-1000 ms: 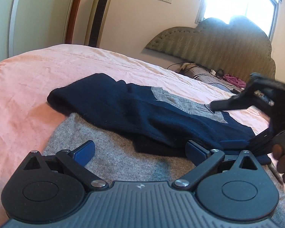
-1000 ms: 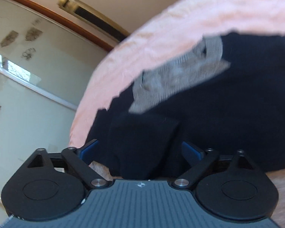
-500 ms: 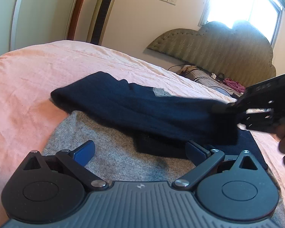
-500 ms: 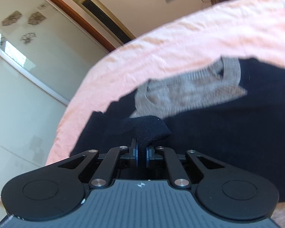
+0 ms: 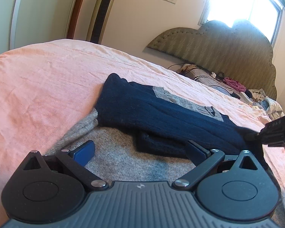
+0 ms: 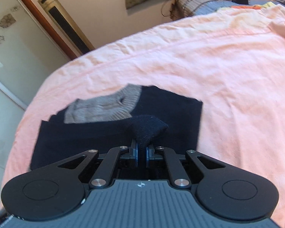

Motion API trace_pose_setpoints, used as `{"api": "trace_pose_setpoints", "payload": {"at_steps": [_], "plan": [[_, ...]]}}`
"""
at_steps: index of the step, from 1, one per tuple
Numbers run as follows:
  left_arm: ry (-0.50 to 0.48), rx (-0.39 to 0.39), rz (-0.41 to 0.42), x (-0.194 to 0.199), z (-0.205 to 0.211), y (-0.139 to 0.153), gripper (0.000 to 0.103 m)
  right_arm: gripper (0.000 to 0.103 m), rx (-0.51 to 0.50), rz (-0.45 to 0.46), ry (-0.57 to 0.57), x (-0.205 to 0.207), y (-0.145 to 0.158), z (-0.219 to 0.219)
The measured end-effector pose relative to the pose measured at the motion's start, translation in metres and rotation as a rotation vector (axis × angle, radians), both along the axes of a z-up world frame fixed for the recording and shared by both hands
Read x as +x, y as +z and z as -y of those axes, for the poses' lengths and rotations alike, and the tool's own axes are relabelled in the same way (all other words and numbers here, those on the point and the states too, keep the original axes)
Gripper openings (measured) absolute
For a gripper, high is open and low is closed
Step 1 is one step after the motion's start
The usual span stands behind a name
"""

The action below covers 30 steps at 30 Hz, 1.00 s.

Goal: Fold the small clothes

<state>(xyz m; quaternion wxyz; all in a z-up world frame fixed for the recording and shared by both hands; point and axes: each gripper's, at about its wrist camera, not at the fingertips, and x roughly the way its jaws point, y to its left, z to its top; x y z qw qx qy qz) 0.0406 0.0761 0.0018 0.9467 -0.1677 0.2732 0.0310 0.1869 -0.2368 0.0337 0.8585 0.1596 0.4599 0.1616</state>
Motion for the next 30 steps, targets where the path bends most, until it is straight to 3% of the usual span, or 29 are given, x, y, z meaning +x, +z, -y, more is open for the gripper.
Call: {"api": "trace_pose_setpoints", "payload": {"at_steps": [3,6,7,9,10,13,14,15,17,18,19,20,21,24,27,30], "plan": [[0.003,0.013,-0.007,-0.003,-0.001,0.006,0.102,0.022,0.048,0.006,-0.021,-0.003,-0.008,0.003],[-0.019,-0.013,0.051,-0.004,-0.019,0.034,0.102,0.064,0.138,0.074,-0.051,-0.009,0.008,0.021],[-0.003,-0.004,0.09,0.0,-0.028,0.046,0.102,0.069,0.133,0.107,-0.067,-0.01,0.012,0.028],[0.047,0.071,0.103,0.025,-0.043,0.061,0.102,0.068,0.058,0.111,-0.108,0.0,0.015,0.041],[0.054,0.101,0.067,0.045,-0.05,0.062,0.102,0.068,0.011,0.106,-0.133,0.005,0.012,0.047],[0.034,0.088,-0.113,0.11,-0.07,0.043,0.101,0.063,-0.047,0.068,-0.185,0.021,-0.003,0.057],[0.014,0.067,-0.167,0.128,-0.073,0.033,0.094,0.063,-0.034,0.067,-0.188,0.024,-0.008,0.057],[0.01,0.057,-0.21,0.141,-0.074,0.026,0.076,0.063,-0.019,0.084,-0.181,0.024,-0.009,0.055],[0.018,0.057,-0.257,0.157,-0.072,0.015,0.061,0.047,0.031,0.072,-0.124,0.028,-0.012,0.048],[0.026,0.084,-0.242,0.158,-0.067,0.012,0.048,0.019,0.048,0.054,-0.076,0.03,-0.015,0.041],[0.026,0.104,-0.243,0.161,-0.063,0.011,0.043,0.013,0.034,0.053,-0.058,0.031,-0.016,0.037],[0.019,0.116,-0.243,0.163,-0.06,0.011,0.013,0.013,0.006,0.077,-0.046,0.03,-0.015,0.033],[0.013,0.114,-0.236,0.162,-0.059,0.013,0.004,0.012,-0.01,0.095,-0.044,0.029,-0.013,0.032],[0.046,0.193,-0.169,0.151,-0.057,0.024,0.004,0.011,0.038,0.185,-0.09,0.018,0.002,0.048],[0.03,0.292,-0.212,0.153,-0.052,0.009,0.004,0.01,0.03,0.117,-0.12,0.022,-0.018,0.062],[0.021,0.392,-0.161,0.143,-0.04,0.006,0.005,0.015,0.048,0.125,-0.124,0.018,-0.022,0.059]]}}
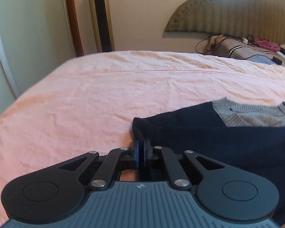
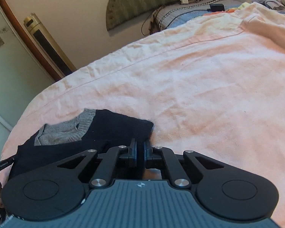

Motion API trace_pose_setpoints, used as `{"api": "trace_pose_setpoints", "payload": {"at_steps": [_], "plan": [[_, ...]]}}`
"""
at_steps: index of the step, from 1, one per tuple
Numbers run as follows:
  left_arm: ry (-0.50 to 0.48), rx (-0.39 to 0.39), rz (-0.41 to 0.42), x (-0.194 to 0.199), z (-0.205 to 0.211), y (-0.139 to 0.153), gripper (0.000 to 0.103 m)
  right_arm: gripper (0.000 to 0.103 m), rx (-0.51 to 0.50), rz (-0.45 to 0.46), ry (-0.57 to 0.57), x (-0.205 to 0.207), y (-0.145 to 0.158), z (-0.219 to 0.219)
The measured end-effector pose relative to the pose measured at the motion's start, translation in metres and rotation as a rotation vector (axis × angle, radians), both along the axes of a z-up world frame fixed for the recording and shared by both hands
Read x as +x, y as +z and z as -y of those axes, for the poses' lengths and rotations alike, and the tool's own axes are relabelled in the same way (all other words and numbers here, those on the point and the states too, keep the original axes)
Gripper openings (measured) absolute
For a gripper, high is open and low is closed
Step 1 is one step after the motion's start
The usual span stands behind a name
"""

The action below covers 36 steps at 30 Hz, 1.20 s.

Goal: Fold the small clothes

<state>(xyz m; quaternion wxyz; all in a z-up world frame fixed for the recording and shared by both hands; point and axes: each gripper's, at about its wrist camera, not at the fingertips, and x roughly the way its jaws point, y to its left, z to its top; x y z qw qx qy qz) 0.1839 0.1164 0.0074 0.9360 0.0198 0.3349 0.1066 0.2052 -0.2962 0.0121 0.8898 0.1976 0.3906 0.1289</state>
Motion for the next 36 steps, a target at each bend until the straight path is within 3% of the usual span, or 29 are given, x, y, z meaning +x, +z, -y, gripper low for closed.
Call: {"api": "trace_pose_setpoints", "payload": {"at_steps": [2,3,4,5,6,7,11,15,17,18,19,21,26,27,28,30,33,36], "plan": [[-0.015,0.035,0.022,-0.009,0.008,0.002,0.009,0.03,0.001,-0.016,-0.011,0.004,0.005,-0.002],[-0.019,0.038,0.035,-0.015,0.01,0.001,0.023,0.047,-0.022,0.018,-0.026,0.003,0.013,-0.004],[-0.021,0.039,0.047,-0.02,0.012,-0.002,0.035,0.057,-0.049,0.063,-0.036,0.003,0.02,-0.007],[-0.009,0.047,0.056,-0.023,0.013,-0.004,0.067,0.057,-0.071,0.103,-0.025,0.006,0.028,-0.013],[0.016,0.066,0.065,-0.023,0.015,-0.001,0.094,0.057,-0.078,0.117,0.0,0.012,0.033,-0.02],[0.035,0.068,0.088,-0.024,0.014,0.001,0.1,0.057,-0.083,0.117,0.032,0.02,0.037,-0.029],[0.06,0.081,0.092,-0.023,0.014,0.0,0.101,0.055,-0.229,0.062,0.223,0.065,0.032,-0.087],[0.067,0.074,0.134,-0.03,0.012,0.003,0.101,0.057,-0.366,0.036,0.315,0.093,0.013,-0.127],[0.073,0.055,0.165,-0.035,0.009,0.005,0.101,0.044,-0.387,0.073,0.348,0.095,0.011,-0.136],[0.075,0.044,0.174,-0.036,0.008,0.005,0.101,0.009,-0.358,0.059,0.36,0.099,0.013,-0.137],[0.077,0.036,0.179,-0.036,0.007,0.006,0.101,0.011,-0.32,0.039,0.354,0.104,0.016,-0.136],[0.081,0.024,0.179,-0.035,0.006,0.006,0.101,0.011,-0.33,0.084,0.319,0.104,0.022,-0.135],[0.09,0.02,0.167,-0.034,0.005,0.005,0.101,0.013,-0.317,0.096,0.245,0.098,0.009,-0.13],[0.092,0.021,0.165,-0.033,0.005,0.005,0.101,0.019,-0.307,0.094,0.242,0.093,0.01,-0.13],[0.092,0.021,0.167,-0.034,0.005,0.005,0.101,0.039,-0.295,0.083,0.23,0.09,0.013,-0.129],[0.092,0.024,0.174,-0.034,0.006,0.005,0.101,0.06,-0.239,0.131,0.179,0.077,0.023,-0.127],[0.099,0.044,0.18,-0.035,0.009,0.005,0.101,0.06,-0.188,0.146,0.272,0.069,0.033,-0.151],[0.106,0.058,0.19,-0.037,0.01,0.006,0.101,0.059,-0.234,0.137,0.419,0.071,0.035,-0.197]]}}
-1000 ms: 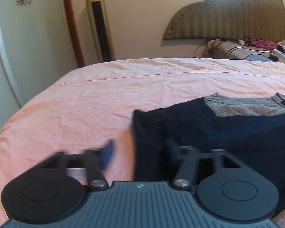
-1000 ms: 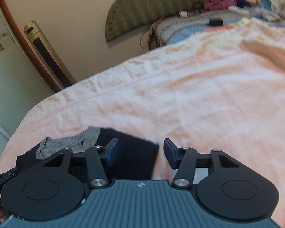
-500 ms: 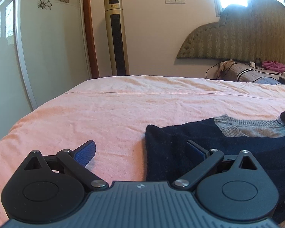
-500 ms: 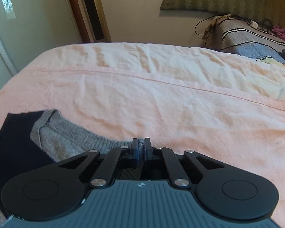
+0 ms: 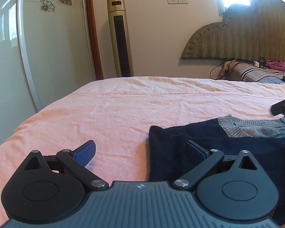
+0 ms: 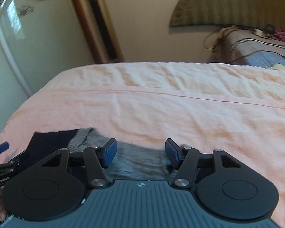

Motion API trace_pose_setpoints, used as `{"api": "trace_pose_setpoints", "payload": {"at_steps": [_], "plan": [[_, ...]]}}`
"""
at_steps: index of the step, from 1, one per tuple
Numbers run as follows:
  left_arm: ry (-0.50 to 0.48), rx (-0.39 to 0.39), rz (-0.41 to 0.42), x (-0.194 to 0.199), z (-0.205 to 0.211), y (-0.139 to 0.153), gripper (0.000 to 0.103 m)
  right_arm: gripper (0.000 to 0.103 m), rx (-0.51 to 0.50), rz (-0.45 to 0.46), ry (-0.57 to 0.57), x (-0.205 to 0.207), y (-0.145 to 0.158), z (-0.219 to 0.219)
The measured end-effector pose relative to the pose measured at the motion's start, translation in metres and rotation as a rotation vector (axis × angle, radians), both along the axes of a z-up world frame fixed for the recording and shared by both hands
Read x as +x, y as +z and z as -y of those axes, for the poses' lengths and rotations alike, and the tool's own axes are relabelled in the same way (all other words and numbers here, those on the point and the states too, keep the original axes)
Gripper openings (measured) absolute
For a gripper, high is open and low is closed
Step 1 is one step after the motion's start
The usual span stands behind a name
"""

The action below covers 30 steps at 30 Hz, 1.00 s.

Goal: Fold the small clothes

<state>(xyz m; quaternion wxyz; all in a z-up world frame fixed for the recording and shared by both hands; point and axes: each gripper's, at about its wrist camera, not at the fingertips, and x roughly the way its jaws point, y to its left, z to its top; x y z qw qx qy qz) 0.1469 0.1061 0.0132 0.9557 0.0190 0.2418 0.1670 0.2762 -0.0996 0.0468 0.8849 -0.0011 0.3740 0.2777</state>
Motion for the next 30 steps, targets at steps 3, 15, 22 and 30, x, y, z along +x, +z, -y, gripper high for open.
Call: {"api": "trace_pose_setpoints", "payload": {"at_steps": [3,15,22,30], "plan": [[0.006,-0.019,0.014,-0.002,-0.004,0.001,0.101,0.059,-0.006,-0.057,0.071,0.014,-0.001,-0.042],[0.03,-0.151,0.095,-0.011,-0.024,0.005,0.101,0.008,0.158,-0.323,0.004,0.055,-0.022,-0.083],[0.032,-0.164,0.114,-0.013,-0.027,0.004,0.101,0.006,0.198,-0.219,-0.016,0.057,-0.017,-0.077],[0.043,-0.16,0.095,-0.01,-0.027,0.003,0.101,0.064,0.309,-0.237,-0.088,0.034,-0.008,-0.044]]}}
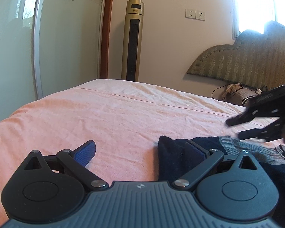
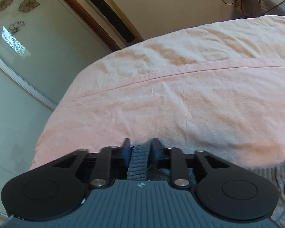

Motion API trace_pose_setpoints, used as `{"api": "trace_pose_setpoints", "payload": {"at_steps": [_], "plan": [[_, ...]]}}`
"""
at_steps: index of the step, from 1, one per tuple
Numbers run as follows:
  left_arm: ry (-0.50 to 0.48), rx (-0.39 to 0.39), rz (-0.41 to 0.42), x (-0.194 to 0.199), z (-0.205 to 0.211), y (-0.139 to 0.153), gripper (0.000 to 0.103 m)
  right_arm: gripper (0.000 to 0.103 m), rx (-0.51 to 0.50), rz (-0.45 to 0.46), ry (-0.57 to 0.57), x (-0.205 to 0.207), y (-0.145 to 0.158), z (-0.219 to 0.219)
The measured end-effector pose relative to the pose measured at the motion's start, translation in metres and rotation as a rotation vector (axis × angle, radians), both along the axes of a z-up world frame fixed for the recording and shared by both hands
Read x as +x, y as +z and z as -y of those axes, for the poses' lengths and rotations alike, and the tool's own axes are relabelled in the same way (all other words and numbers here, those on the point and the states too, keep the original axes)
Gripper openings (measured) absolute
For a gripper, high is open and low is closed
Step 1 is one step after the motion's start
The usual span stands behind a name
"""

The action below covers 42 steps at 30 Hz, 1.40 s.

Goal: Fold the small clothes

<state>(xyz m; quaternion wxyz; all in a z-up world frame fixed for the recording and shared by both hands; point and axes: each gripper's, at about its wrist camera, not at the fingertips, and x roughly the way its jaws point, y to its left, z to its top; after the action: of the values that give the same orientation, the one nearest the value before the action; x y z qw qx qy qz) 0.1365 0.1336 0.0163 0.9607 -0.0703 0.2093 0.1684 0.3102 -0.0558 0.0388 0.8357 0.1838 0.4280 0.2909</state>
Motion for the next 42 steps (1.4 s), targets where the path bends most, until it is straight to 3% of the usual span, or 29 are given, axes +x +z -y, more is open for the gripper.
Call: {"api": "trace_pose_setpoints", "payload": {"at_steps": [4,6,8,9,11,12,15,16,20,22,24,26,27,30,31,32,36,39,42], "plan": [[-0.013,0.038,0.001,-0.004,0.008,0.004,0.101,0.065,-0.011,0.086,-0.016,-0.059,0.02,0.049],[-0.153,0.014,-0.032,-0.005,0.02,0.014,0.101,0.066,-0.083,0.121,-0.033,-0.092,0.021,0.076],[-0.294,0.091,-0.036,-0.003,0.047,0.02,0.101,0.07,-0.221,0.197,-0.061,-0.119,0.016,0.094],[-0.327,0.162,-0.066,0.003,0.061,0.017,0.101,0.072,-0.293,0.211,-0.095,-0.125,0.01,0.101],[-0.368,0.231,-0.223,0.029,0.081,0.003,0.101,0.072,-0.398,0.204,-0.131,-0.129,-0.005,0.114],[-0.385,0.207,-0.296,0.04,0.081,-0.007,0.101,0.072,-0.413,0.23,-0.136,-0.131,-0.009,0.119],[-0.408,-0.003,-0.278,0.047,0.049,-0.018,0.103,0.072,-0.412,0.299,-0.128,-0.145,-0.023,0.131],[-0.4,-0.022,-0.27,0.048,0.043,-0.018,0.103,0.075,-0.436,0.348,-0.119,-0.149,-0.029,0.128],[-0.368,0.077,-0.27,0.044,0.058,-0.017,0.103,0.08,-0.456,0.357,-0.135,-0.147,-0.027,0.121],[-0.297,0.109,-0.286,0.028,0.06,-0.005,0.103,0.083,-0.464,0.318,-0.174,-0.152,-0.017,0.122],[-0.311,0.049,-0.272,-0.006,0.055,0.013,0.103,0.084,-0.362,0.258,-0.234,-0.182,-0.002,0.136],[-0.363,-0.043,-0.232,-0.044,0.052,0.021,0.103,0.097,-0.219,0.27,-0.193,-0.219,0.001,0.146],[-0.387,-0.065,-0.236,-0.057,0.055,0.019,0.103,0.103,-0.204,0.271,-0.181,-0.232,-0.002,0.146],[-0.422,-0.008,-0.339,-0.074,0.071,-0.009,0.103,0.103,-0.337,0.24,-0.131,-0.256,-0.027,0.128],[-0.424,0.055,-0.329,-0.079,0.074,-0.018,0.103,0.103,-0.408,0.313,-0.113,-0.267,-0.031,0.123],[-0.44,0.089,-0.291,-0.087,0.074,-0.018,0.103,0.103,-0.475,0.324,-0.096,-0.271,-0.034,0.12],[-0.355,0.12,-0.307,-0.092,0.057,-0.014,0.103,0.103,-0.484,0.299,-0.152,-0.275,-0.031,0.145],[-0.323,0.07,-0.325,-0.114,0.056,-0.002,0.103,0.1,-0.555,0.277,-0.19,-0.29,-0.019,0.139],[-0.405,-0.013,-0.322,-0.143,0.07,0.0,0.103,0.103,-0.43,0.324,-0.108,-0.324,-0.005,0.125]]}}
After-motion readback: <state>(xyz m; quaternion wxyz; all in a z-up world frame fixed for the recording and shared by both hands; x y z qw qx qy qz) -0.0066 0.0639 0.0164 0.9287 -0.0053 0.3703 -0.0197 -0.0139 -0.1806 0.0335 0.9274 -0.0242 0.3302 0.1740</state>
